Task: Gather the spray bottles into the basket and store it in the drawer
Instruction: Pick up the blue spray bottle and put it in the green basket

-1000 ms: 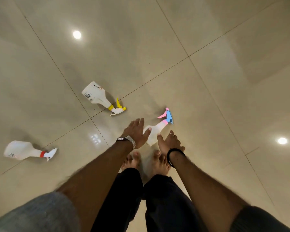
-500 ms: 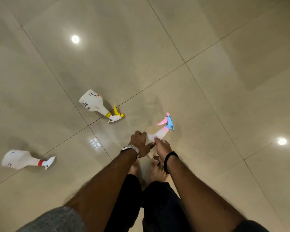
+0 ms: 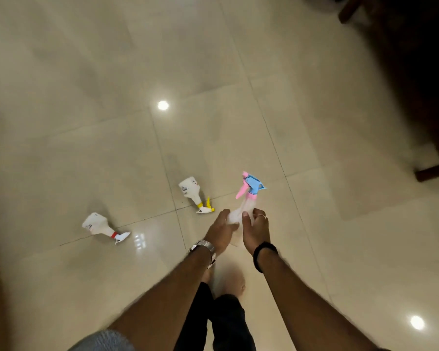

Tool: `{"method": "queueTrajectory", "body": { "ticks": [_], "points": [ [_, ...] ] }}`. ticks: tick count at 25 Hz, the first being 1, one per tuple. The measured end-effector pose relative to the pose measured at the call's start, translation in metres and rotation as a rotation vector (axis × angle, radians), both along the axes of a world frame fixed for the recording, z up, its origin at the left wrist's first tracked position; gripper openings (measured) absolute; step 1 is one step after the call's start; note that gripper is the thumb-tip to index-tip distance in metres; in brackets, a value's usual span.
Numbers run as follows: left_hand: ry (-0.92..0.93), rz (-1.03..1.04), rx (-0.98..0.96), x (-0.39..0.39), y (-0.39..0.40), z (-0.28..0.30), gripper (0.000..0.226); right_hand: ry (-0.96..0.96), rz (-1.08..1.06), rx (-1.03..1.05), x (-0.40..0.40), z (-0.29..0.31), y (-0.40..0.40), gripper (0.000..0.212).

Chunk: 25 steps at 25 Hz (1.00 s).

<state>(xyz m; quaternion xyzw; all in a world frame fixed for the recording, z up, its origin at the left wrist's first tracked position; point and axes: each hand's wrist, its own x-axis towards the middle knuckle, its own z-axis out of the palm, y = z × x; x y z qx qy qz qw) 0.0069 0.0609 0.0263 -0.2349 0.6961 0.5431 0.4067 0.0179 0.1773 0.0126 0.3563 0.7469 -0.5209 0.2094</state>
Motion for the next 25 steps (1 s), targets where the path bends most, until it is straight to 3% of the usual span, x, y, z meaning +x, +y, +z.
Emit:
{"method": "queueTrajectory", "body": {
  "ticks": [3,8,13,21,25],
  "points": [
    [0.117,0.212,-0.075,0.008,-0.038,0.056,0.036,0.114,0.222,-0.037,-0.003,0.063,-0.037,0.031],
    [0.217,0.222,-0.218,0.066,-0.11,0.15,0.05,0.168,0.578,-0.079,0.027,0.154,-0.115,0.033],
    [0.252,0.499,-0.343,0.148,-0.192,0.228,0.05,0.262,0.957,-0.083,0.078,0.233,-0.209,0.034],
    [0.357,0.998,-0.44,0.34,-0.27,0.289,0.047,0.322,1.353,-0.11,0.229,0.297,-0.331,0.039],
    [0.388,1.099,-0.551,0.463,-0.292,0.306,0.041,0.364,1.515,-0.14,0.339,0.319,-0.377,0.035]
  ]
}}
